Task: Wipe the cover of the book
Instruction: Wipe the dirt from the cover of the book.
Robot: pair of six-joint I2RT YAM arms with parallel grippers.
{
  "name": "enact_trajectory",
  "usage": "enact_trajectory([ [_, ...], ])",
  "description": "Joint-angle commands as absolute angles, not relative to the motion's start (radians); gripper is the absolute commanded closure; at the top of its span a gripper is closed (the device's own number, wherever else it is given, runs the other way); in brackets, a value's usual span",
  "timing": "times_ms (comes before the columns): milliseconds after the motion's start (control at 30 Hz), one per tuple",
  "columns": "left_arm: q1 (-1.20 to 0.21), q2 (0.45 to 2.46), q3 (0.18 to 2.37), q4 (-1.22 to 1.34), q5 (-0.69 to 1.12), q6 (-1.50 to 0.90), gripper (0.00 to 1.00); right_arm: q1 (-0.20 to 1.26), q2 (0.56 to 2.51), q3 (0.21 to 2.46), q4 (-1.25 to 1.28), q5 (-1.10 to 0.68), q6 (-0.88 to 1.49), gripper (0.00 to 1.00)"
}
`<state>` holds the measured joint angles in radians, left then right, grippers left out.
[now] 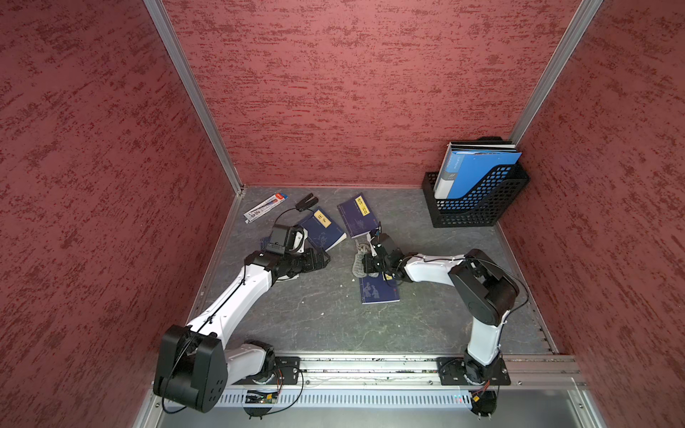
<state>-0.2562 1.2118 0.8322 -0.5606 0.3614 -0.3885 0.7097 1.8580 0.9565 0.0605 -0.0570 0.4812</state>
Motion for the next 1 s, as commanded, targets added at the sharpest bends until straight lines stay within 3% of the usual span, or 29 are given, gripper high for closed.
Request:
enact_trajectory([
  [0, -0.250, 1.213, 0.830, -0.545, 0.364, -0.388, 0.00, 0.785, 1.819, 0.812, -0.105, -0.078, 0.517, 0.93],
  [167, -0.250, 1.217, 0.833, -0.544, 0.357, -0.385, 0.00, 0.885, 1.687, 0.618, -0.063, -0.084, 0.646, 0.93],
  [333, -0.249, 1.234, 0.841, -0.541, 0.356, -0.384, 0.00, 0.899, 1.654, 0.564, -0.015, -0.069, 0.678, 0.92],
  [733, -0.250, 1.188, 0.839, -0.579, 0.340, -0.385, 0.00, 0.671, 1.900, 0.853, -0.014, -0.062, 0.501, 0.92],
  [967, -0.249, 1.177, 0.833, -0.576, 0.334, -0.395, 0.00, 0.647, 2.003, 1.049, -0.098, -0.086, 0.388, 0.92],
])
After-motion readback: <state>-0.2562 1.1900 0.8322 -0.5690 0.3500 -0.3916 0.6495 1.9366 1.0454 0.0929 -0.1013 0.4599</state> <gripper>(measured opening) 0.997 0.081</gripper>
